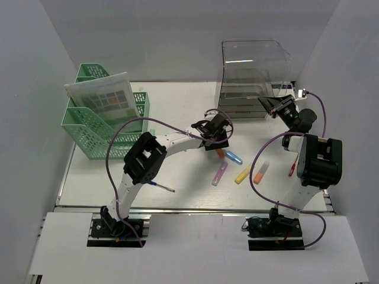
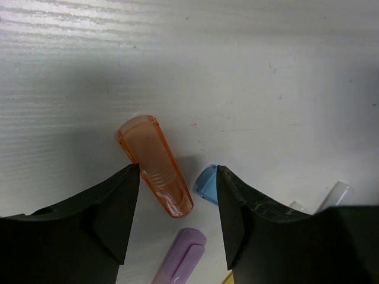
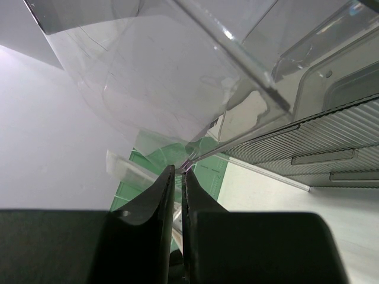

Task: Organize the desk

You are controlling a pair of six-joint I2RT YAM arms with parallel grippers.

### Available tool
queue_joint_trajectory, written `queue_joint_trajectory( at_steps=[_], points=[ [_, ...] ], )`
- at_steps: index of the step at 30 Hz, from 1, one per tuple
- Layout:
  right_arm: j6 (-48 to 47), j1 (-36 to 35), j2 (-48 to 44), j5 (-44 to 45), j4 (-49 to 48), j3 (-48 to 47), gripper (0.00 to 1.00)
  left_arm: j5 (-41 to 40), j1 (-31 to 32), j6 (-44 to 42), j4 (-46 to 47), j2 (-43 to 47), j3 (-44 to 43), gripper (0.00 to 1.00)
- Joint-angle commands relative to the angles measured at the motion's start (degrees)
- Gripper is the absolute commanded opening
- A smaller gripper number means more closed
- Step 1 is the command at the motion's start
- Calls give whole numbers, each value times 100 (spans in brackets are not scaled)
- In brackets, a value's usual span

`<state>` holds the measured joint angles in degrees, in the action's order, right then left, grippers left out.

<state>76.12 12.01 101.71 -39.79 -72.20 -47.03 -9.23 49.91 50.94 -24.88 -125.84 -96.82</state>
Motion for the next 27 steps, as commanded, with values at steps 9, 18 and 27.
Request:
queue_joint_trajectory(
  at_steps=[9,18,27],
  points=[
    [-132,82,-204,77,-883,-17,6,-641,151,92,-851,-204,-654,64],
    [-123,108,-213,59,-918,27,6,-474,151,57,-1027,-678,-1032,59],
    [-79,126,-213,59,-945,18,6,-465,151,-180,-1404,-898,-1234,40]
  ],
)
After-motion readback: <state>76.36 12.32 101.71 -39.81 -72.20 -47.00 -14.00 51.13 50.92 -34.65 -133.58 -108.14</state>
